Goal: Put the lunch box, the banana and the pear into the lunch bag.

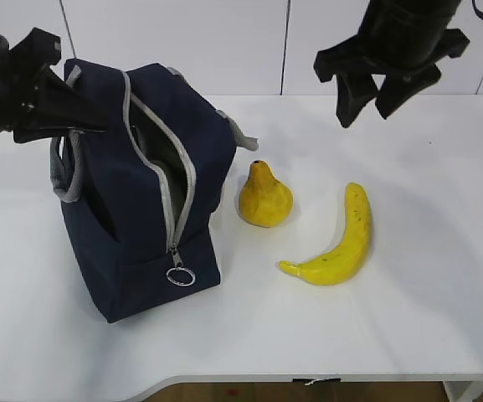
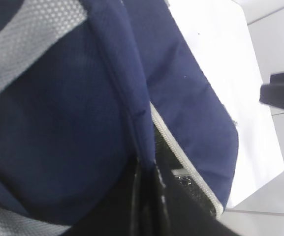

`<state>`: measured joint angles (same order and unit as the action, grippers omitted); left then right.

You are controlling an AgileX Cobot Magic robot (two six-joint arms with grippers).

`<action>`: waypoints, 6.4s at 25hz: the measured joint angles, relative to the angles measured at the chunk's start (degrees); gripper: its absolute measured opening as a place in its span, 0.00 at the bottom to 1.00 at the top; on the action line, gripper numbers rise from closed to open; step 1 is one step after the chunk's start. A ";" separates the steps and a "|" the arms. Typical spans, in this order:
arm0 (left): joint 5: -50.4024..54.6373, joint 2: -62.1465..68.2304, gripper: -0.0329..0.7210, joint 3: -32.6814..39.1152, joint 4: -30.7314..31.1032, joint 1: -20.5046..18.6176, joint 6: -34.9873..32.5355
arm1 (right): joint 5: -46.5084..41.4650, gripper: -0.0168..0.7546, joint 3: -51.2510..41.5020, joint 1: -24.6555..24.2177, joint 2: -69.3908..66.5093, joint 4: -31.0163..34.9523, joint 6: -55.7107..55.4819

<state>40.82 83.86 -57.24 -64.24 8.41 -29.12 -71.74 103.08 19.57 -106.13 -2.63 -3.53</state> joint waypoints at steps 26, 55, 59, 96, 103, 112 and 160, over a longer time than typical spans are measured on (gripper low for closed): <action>0.48 0.00 0.05 0.00 4.19 0.00 -0.58 | 23.66 0.76 -29.30 -0.13 3.35 -5.97 -39.58; 0.61 0.00 0.05 0.00 4.64 0.00 -0.68 | 31.91 0.77 -29.30 -0.13 -6.55 -9.31 -42.24; 0.61 0.00 0.05 0.00 4.64 0.00 -0.68 | 31.91 0.70 -29.30 -0.13 -6.90 -9.43 -42.24; 0.88 0.00 0.05 -0.07 4.76 0.00 -0.68 | 9.97 0.43 -6.20 -0.13 -6.90 -12.22 -34.00; -0.41 0.00 0.05 -0.07 4.76 0.00 -0.75 | 6.00 0.43 3.68 -0.13 -6.90 -3.54 -20.93; -1.07 0.00 0.05 -0.07 4.76 0.00 -0.75 | 5.47 0.42 12.26 -0.13 -6.90 17.65 -3.61; 0.44 0.00 0.05 -0.07 5.11 0.00 -0.89 | 18.12 0.42 13.01 10.82 -18.50 34.86 36.28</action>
<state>41.26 83.86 -57.32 -59.13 8.41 -30.01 -53.62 116.10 30.39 -124.62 32.23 32.75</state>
